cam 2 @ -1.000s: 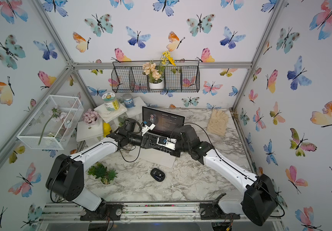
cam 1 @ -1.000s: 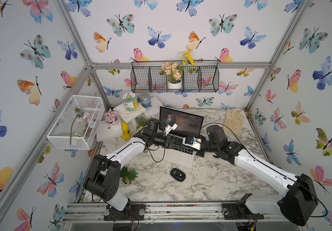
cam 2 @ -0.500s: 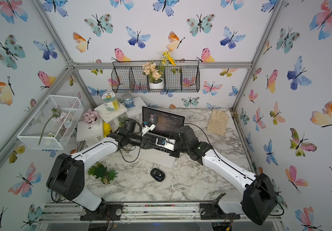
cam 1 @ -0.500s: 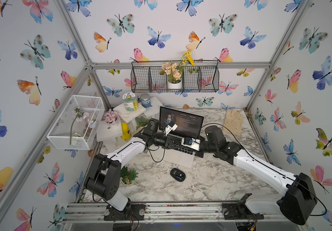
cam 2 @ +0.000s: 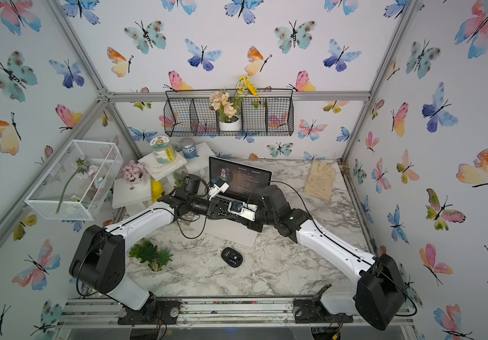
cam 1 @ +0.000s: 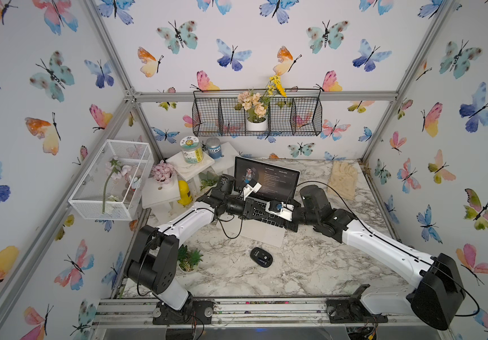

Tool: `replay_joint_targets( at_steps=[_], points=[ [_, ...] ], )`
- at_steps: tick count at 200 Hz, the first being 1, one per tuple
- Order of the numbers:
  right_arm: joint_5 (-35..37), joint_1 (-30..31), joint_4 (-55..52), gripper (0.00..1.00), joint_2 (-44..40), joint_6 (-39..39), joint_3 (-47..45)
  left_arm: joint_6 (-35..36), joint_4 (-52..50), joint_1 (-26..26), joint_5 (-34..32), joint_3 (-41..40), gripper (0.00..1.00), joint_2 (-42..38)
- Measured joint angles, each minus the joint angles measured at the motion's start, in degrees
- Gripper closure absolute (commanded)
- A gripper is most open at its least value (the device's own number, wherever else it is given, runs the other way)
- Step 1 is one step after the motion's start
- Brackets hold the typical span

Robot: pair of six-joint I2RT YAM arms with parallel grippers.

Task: Remove the wireless mouse receiver from the laptop
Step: Take out the USB plug from the USB port.

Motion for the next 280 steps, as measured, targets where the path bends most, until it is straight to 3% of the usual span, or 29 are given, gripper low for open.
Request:
replay_joint_targets(
  at_steps=[22, 32, 44, 61, 76, 105, 133, 192, 280],
  points=[
    [1.42, -1.20, 3.58, 0.27, -3.26, 7.06, -1.99, -0.11, 1.81, 1.05, 0.04, -0.94, 1.00, -0.55],
    [2.05, -1.81, 4.28, 0.27, -3.91, 11.98, -1.66, -0.13, 2.32, 1.51, 0.02, -1.40, 1.00, -0.98],
    [2.34, -2.40, 4.57, 0.30, -3.87, 17.35, -0.50, -0.15, 2.99, 1.97, 0.04, -1.90, 1.00, -1.66],
    [1.29, -3.93, 4.33, 0.43, -2.86, 26.16, 1.81, -0.13, 3.82, 2.73, 0.07, -2.08, 1.00, -2.60],
    [-4.81, -7.02, 4.83, 0.54, -0.59, 36.61, 4.55, -0.11, 4.68, 3.39, 0.15, -2.10, 1.00, -3.63],
    [-17.40, -14.05, 14.95, 0.52, 0.94, 55.45, 0.07, -0.17, 6.16, 4.02, 1.40, -2.10, 1.00, -5.29],
    [-26.49, -14.19, 19.08, 0.52, 2.86, 65.66, -2.27, -0.79, 7.80, 4.04, 2.60, -2.21, 1.00, -5.77],
    [-36.06, -13.70, 29.81, 0.55, 5.27, 74.79, -4.48, -4.11, 12.04, 4.04, 4.76, -4.07, 0.99, -6.16],
    [-39.58, -9.90, 36.30, 0.61, 8.70, 78.82, -5.57, -5.42, 13.90, 4.04, 5.27, -4.35, 0.99, -6.97]
  ],
)
